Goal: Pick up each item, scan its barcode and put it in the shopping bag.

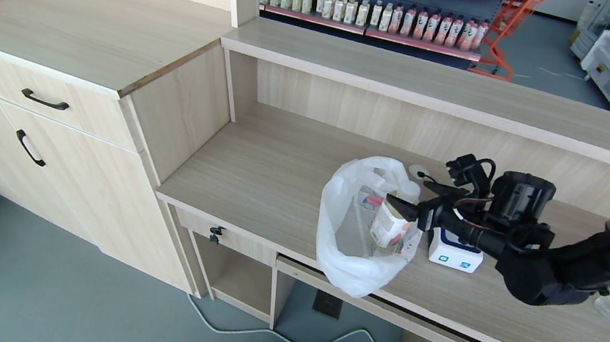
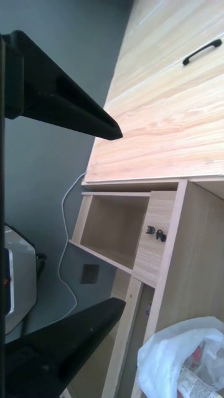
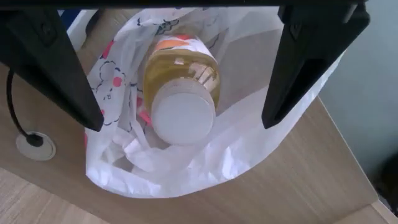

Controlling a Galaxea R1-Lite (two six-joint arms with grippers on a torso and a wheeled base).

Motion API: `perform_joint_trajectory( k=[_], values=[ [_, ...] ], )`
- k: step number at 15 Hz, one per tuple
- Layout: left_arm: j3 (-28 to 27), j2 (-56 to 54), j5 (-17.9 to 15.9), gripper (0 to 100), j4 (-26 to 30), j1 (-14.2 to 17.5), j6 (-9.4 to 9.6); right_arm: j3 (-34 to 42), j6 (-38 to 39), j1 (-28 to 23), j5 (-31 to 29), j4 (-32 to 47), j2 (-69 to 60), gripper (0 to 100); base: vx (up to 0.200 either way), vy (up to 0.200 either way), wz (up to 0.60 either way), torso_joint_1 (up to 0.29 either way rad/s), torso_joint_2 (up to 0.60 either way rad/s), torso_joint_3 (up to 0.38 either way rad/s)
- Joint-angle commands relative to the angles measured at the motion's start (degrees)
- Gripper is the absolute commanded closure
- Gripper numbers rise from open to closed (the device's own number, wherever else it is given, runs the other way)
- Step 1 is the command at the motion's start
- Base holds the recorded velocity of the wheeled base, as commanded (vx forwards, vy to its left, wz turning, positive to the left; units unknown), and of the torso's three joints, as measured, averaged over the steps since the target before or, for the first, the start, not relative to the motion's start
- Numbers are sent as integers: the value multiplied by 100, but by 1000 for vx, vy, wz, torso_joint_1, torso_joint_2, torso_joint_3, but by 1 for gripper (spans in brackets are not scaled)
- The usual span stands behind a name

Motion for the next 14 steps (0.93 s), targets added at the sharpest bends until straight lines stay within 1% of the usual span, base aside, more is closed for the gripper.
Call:
perform_joint_trajectory(
  k=[1,3,4,5,6,8,9,10,11,12,13,14],
  values=[
    [1,-2,-1,0,0,0,-2,946,-16,-479,-27,1422,-2533,0,0,0,0,0,0,0],
    [1,-2,-1,0,0,0,-2,1095,-25,-980,-388,2072,-3254,0,0,0,0,0,0,0],
    [1,-2,-1,0,0,0,-2,1157,-51,-1147,-608,2186,-3333,0,0,0,-600,7,2,7],
    [-8,-2,-1,0,0,0,-2,1139,-350,-1648,-1460,2670,-3412,0,0,0,-600,-7,7,2],
    [1,-2,-1,0,0,0,-2,1122,-535,-2052,-2119,3162,-3403,0,0,0,-600,2,-2,2],
    [-8,-2,-1,0,0,0,-2,1183,-605,-2606,-2567,3311,-3227,0,0,0,-600,0,-2,7],
    [1,-2,-1,0,0,0,-2,1192,-605,-3010,-2928,3250,-2946,0,0,0,-600,2,-2,-7],
    [-8,-2,-1,0,0,0,-2,1192,-605,-3195,-3068,3048,-2700,0,0,0,-600,-2,2,7],
    [1,-2,-1,0,0,0,-2,1148,-544,-3423,-3060,2371,-2243,0,0,0,-600,2,-2,7],
    [1,-2,-1,0,0,0,-2,1104,-429,-3546,-3007,1879,-1821,0,0,0,0,0,0,0],
    [1,-2,-1,0,0,0,-2,1060,-218,-3573,-2761,1431,-1426,0,0,0,0,0,0,0],
    [1,-2,-1,0,0,0,-2,1043,80,-3573,-2321,930,-977,0,0,0,0,0,0,0]
  ],
)
